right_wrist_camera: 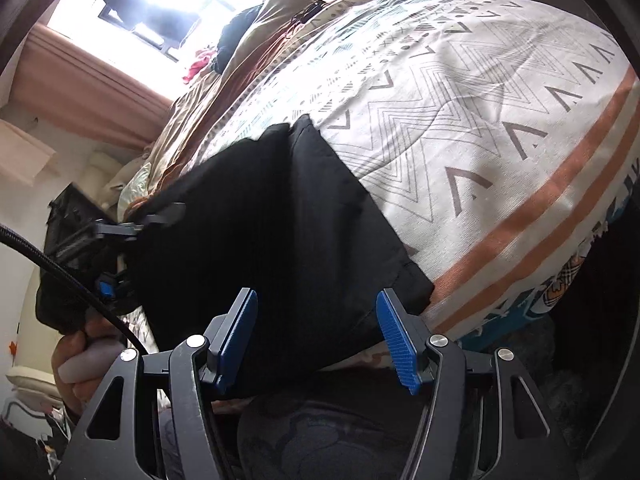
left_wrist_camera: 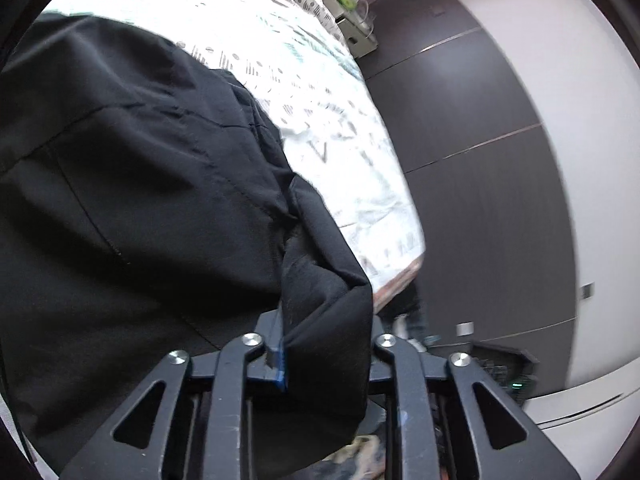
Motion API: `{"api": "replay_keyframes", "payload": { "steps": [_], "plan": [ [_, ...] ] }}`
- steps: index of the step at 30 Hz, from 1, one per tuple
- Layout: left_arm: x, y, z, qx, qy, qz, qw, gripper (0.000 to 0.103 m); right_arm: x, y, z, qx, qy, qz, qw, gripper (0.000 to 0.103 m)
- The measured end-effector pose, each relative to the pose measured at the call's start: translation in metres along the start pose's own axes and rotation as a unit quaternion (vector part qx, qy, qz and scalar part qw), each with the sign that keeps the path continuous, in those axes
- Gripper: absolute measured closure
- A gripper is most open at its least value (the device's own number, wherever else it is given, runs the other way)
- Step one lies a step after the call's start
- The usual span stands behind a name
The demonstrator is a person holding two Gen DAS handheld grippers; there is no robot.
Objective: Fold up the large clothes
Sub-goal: 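Lift the jacket end with the left tool while the right tool opens, then close both tools on the end of the folded black jacket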
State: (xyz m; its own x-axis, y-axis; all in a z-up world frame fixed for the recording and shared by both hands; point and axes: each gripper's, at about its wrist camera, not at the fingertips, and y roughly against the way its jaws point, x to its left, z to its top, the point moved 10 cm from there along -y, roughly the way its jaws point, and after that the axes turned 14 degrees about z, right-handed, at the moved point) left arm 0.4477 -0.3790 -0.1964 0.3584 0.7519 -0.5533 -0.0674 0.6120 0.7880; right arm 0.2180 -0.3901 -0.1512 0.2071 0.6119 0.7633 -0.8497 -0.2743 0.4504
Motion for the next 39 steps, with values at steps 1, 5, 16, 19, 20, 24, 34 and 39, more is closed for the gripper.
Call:
{"api": "replay_keyframes", "payload": {
  "steps": [1, 5, 16, 19, 20, 24, 34, 39],
  "plan": [
    [-0.002, -0.001, -0.001, 0.001, -0.004, 0.0, 1.0, 0.062, 0.001, 0.0, -0.002, 0.003, 0.001, 0.001, 1.0, 0.043],
    [-0.015, 0.011, -0.003, 0.008, -0.008, -0.054, 0.9985, 0.034, -0.002, -0.007, -0.007, 0.016, -0.003, 0.01, 1.0, 0.041],
    [0.065, 0.072, 0.011, -0.083, 0.043, 0.045, 0.9946, 0.034, 0.011, -0.024, 0.0, 0.009, -0.017, 0.077, 0.997, 0.04],
    [0.105, 0.088, 0.003, -0.099, 0.073, 0.079, 0.9893, 0.034, 0.015, -0.028, 0.007, 0.003, -0.013, 0.099, 0.995, 0.04],
    [0.117, 0.091, -0.001, -0.103, 0.084, 0.092, 0.9869, 0.034, 0.016, -0.031, 0.009, 0.004, -0.011, 0.101, 0.995, 0.04],
    [0.155, 0.087, -0.019, -0.1, 0.113, 0.121, 0.981, 0.034, 0.007, -0.053, 0.012, 0.022, -0.013, 0.09, 0.996, 0.04],
    [0.179, 0.068, -0.046, -0.081, 0.124, 0.14, 0.979, 0.034, 0.004, -0.066, 0.021, 0.002, 0.012, 0.085, 0.996, 0.096],
    [0.166, 0.065, -0.049, -0.076, 0.112, 0.13, 0.9823, 0.034, -0.023, -0.048, 0.012, -0.01, -0.015, 0.081, 0.997, 0.097]
  ]
}}
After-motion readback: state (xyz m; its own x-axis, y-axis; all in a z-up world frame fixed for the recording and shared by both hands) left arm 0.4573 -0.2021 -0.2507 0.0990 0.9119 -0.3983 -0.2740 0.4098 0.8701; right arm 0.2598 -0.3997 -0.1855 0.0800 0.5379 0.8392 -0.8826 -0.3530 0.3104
